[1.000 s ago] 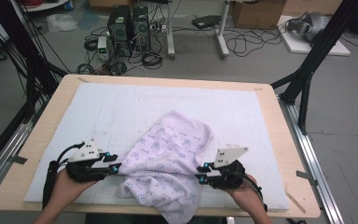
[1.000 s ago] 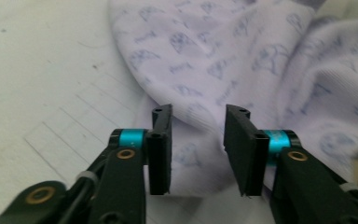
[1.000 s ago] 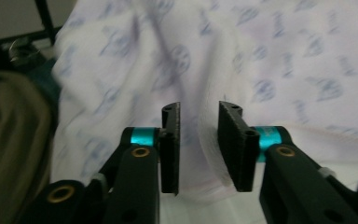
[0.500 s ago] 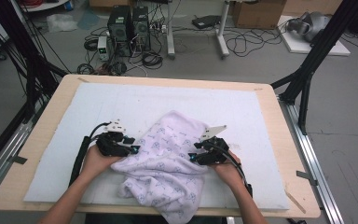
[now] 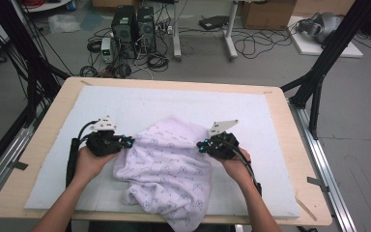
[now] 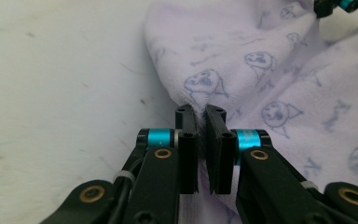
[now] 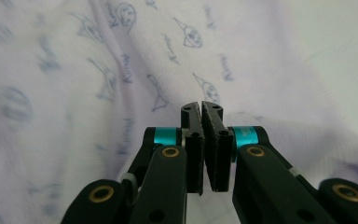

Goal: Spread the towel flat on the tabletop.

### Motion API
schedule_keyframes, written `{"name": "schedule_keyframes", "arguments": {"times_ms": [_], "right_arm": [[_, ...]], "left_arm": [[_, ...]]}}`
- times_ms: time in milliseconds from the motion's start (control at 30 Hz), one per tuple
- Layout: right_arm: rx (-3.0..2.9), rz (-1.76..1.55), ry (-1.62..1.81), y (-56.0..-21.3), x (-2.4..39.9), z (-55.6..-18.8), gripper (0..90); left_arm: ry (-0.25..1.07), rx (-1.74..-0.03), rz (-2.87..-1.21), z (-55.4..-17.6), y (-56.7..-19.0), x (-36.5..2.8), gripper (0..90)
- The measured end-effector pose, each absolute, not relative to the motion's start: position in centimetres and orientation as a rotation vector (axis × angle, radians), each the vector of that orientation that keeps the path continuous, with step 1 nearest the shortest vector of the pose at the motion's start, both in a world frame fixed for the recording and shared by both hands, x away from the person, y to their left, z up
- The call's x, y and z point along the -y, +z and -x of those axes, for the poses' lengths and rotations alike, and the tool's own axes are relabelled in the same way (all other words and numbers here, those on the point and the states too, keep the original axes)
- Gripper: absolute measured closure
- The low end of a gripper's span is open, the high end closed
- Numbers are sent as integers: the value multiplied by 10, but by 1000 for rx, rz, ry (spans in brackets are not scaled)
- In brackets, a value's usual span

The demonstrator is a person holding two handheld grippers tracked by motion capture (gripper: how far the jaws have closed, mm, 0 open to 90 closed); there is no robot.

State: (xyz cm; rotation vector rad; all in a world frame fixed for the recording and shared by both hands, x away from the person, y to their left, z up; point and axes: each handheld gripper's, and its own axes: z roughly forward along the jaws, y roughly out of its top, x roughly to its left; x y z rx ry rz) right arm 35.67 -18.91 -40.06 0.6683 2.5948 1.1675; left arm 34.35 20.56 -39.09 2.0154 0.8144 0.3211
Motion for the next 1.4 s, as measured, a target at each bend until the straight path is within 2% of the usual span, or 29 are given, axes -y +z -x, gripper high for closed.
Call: {"name": "schedule_keyframes", "arguments": {"times_ms": [167,300,433,567,633,733,800,900,1000,1033,1067,1167,1233,1267,1400], "right_arm": [[-2529,-603,1214,-371,184,-355,877],[-2567,-584,1176,-374,188,-345,877],[-2652,-568,1114,-398,199,-324,877],[-2708,-614,1037,-420,217,-305,893],[-2680,-655,1069,-419,226,-305,804],[-2628,-691,1198,-412,231,-309,731],[-2619,-671,1230,-410,225,-314,629],[-2625,-656,1246,-412,212,-323,572],[-2638,-657,1265,-418,201,-334,563],[-2644,-667,1260,-422,198,-339,567],[-2655,-682,1259,-425,197,-342,577],[-2702,-719,1263,-435,194,-351,699],[-2722,-723,1268,-437,195,-353,795],[-2720,-713,1268,-436,195,-354,814],[-2659,-688,1305,-423,198,-352,825]], "left_arm": [[421,-781,-1995,-331,-365,-208,833],[363,-730,-2038,-312,-377,-204,815],[272,-682,-2115,-296,-407,-204,679],[253,-728,-2119,-302,-413,-212,566],[250,-733,-2101,-310,-408,-211,538],[203,-728,-2068,-323,-404,-204,525],[194,-727,-2067,-332,-405,-194,527],[179,-728,-2085,-343,-411,-174,531],[216,-755,-2123,-351,-422,-155,526],[217,-759,-2137,-353,-425,-151,541],[207,-762,-2156,-355,-429,-147,593],[173,-743,-2222,-358,-437,-139,870],[173,-743,-2212,-358,-435,-141,896],[195,-757,-2202,-357,-432,-145,897],[276,-788,-2095,-351,-412,-164,898]]}}
